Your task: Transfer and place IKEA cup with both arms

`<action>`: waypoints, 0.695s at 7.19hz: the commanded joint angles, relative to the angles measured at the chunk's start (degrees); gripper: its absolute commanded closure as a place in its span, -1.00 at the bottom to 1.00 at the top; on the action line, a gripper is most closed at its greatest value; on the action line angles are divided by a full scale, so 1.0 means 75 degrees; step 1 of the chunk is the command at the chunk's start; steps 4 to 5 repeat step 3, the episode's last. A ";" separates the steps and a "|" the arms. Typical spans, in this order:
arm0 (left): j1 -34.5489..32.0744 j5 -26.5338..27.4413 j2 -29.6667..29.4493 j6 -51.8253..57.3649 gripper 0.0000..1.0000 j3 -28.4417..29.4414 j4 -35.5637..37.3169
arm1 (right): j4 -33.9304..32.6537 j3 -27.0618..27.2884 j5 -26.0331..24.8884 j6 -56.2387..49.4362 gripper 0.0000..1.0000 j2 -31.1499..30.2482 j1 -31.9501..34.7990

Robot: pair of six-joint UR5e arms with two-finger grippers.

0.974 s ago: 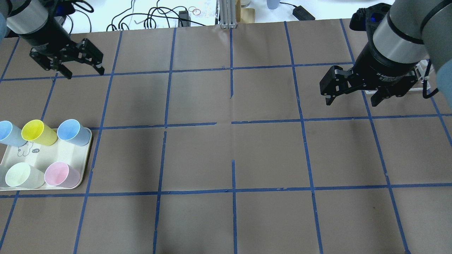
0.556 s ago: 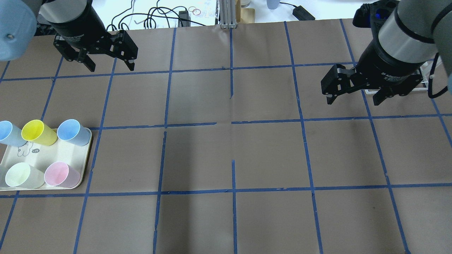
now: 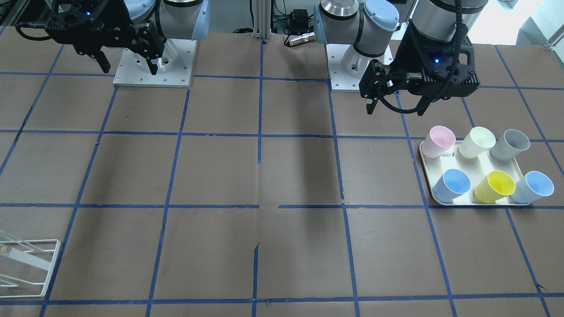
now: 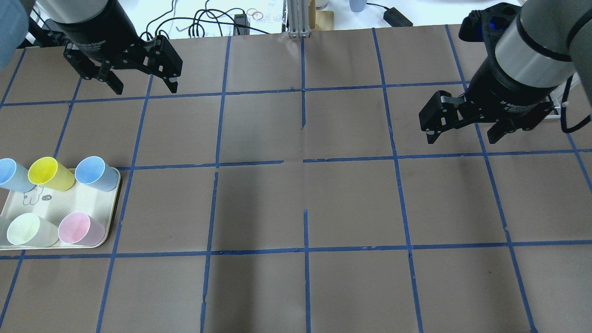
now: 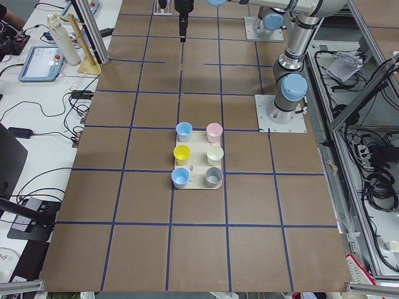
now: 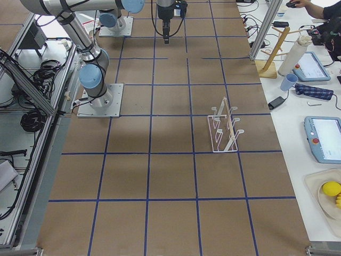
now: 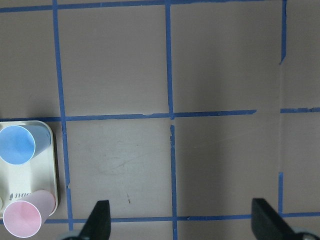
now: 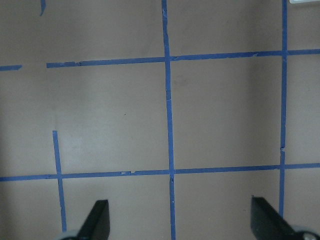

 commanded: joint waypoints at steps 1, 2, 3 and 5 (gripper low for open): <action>0.0079 -0.0018 -0.0013 0.0084 -1.00 0.0037 -0.0096 | 0.0045 -0.0013 0.0005 -0.0010 -1.00 -0.0028 0.0004; 0.0056 0.0040 -0.0001 0.0108 -1.00 -0.0010 -0.0119 | 0.0057 -0.0013 -0.0007 -0.0010 -1.00 -0.0028 0.0004; 0.0056 0.0017 0.0034 0.0119 -1.00 -0.0045 -0.0084 | 0.0069 -0.0013 -0.0019 -0.0010 -1.00 -0.0144 -0.0008; 0.0056 0.0017 0.0034 0.0119 -1.00 -0.0045 -0.0084 | 0.0069 -0.0013 -0.0019 -0.0010 -1.00 -0.0144 -0.0008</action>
